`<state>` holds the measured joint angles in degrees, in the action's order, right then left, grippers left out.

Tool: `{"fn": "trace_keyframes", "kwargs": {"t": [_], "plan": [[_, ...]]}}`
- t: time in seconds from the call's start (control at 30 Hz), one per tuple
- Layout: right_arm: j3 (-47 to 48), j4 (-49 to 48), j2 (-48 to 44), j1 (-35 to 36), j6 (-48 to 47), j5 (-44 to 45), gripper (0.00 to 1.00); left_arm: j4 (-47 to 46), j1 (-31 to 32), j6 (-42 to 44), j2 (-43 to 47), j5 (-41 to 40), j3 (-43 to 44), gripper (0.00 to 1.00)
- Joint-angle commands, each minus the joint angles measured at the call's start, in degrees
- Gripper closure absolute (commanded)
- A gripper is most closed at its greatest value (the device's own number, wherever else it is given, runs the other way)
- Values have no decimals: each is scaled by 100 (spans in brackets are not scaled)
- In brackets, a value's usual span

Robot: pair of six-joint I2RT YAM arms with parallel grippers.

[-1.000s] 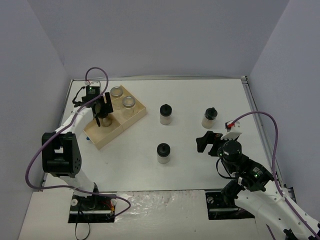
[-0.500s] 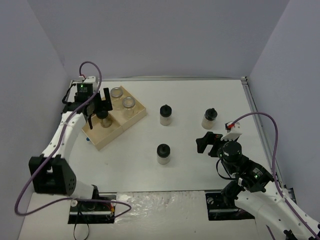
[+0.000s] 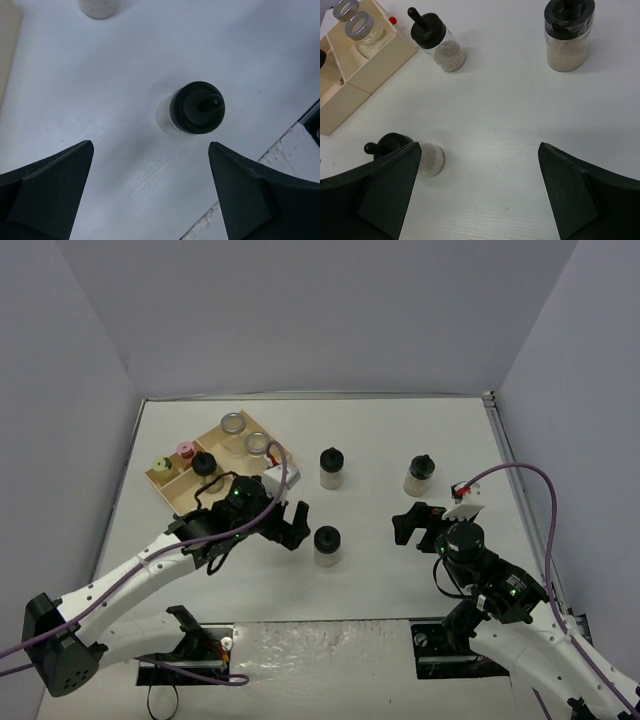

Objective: Organize the condiment bottles

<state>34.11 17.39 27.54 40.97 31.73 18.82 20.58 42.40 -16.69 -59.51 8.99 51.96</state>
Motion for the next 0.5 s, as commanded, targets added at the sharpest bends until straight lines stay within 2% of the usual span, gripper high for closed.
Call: {"fn": "trace_keyframes", "kwargs": {"t": [0.0, 0.1, 0.23, 0.47], "plan": [[8, -296, 23, 43, 99, 200, 0, -1178, 884, 125, -404, -355, 97, 3], [9, -289, 32, 43, 106, 202, 0, -1451, 1215, 238, -893, -451, 181, 3], [34, -271, 14, 43, 123, 192, 0, -1443, 1359, 297, -1615, -618, 446, 3], [26, -245, -29, 43, 150, 192, 0, -1373, 1376, 245, -2056, -1025, 596, 3]]}}
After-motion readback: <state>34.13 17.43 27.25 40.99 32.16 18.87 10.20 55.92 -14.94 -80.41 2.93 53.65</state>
